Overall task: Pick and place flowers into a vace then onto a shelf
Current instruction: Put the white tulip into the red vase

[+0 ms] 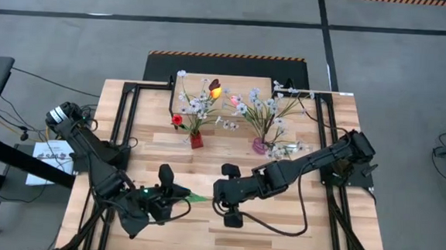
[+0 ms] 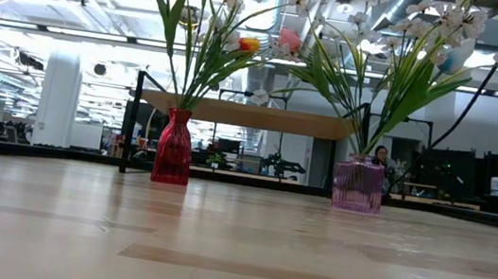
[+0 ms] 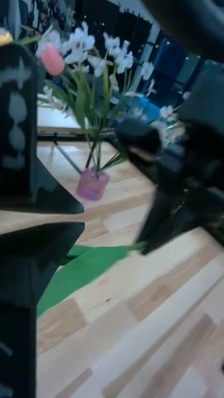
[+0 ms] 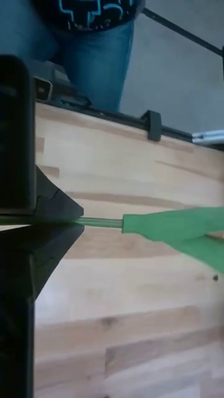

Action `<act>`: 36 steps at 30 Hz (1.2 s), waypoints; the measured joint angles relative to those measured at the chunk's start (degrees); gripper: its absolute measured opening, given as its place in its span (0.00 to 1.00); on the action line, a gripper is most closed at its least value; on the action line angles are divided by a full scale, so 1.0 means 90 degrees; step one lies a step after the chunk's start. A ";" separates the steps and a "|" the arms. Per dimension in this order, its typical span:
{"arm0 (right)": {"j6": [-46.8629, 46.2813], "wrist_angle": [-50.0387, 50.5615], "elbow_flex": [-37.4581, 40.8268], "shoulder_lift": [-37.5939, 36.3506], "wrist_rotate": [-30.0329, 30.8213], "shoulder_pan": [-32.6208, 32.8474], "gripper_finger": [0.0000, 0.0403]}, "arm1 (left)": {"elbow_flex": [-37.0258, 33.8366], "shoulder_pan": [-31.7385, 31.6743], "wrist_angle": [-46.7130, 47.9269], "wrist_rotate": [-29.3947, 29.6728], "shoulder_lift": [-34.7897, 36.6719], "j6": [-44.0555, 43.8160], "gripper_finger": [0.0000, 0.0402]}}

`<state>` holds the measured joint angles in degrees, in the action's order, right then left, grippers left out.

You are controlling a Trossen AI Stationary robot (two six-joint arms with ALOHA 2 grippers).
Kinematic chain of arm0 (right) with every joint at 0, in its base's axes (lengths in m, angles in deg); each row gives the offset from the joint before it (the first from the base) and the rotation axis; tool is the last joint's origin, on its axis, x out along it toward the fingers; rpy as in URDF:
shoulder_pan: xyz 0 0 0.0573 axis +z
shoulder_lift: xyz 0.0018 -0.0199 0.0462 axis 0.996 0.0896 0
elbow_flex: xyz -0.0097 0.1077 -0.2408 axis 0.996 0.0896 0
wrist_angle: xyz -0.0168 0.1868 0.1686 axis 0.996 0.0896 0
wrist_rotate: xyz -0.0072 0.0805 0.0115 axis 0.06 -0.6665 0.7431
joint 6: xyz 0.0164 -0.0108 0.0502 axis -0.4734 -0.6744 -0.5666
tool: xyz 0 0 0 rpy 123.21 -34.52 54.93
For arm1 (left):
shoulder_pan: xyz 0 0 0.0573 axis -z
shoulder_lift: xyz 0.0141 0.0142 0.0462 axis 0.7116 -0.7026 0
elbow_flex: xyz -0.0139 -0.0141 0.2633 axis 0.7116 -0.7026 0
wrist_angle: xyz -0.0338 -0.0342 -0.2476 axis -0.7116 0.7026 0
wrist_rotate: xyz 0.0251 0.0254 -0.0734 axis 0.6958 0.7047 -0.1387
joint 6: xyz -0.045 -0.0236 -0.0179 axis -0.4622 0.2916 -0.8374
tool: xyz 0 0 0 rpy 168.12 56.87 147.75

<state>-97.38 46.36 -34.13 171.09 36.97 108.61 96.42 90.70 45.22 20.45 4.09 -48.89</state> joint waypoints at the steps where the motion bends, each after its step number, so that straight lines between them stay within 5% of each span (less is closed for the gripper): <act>1: 0.0000 0.0004 0.0002 0.0000 0.0010 -0.0005 0.01 | 0.0075 0.0016 0.0016 0.0006 0.0000 0.0022 0.08; 8: 0.0000 0.0015 0.0000 0.0000 0.0311 0.0034 0.00 | 0.0512 0.0178 0.0050 0.0513 -0.0002 0.0039 0.25; 16: -0.0168 -0.0133 0.0002 -0.0037 0.1241 0.0012 0.00 | 0.1028 0.0966 -0.0858 0.3422 -0.0002 -0.0648 0.36; 23: 0.0281 -0.0801 -0.0005 -0.0209 0.2280 0.0058 0.00 | 0.1032 0.1350 -0.1684 0.3069 -0.0002 -0.1223 0.37; 30: 0.1543 -0.2044 -0.0004 -0.0343 0.3969 0.0391 0.00 | 0.0870 0.1350 -0.1172 0.4094 0.0002 -0.2331 0.37; 36: 0.3036 -0.3387 -0.0002 -0.0342 0.4814 0.0531 0.00 | 0.0857 0.1209 -0.0201 0.3797 0.0321 -0.3136 0.35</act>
<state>-70.06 15.88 -34.15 168.00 80.29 113.38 104.13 101.59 43.41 54.62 6.98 -77.12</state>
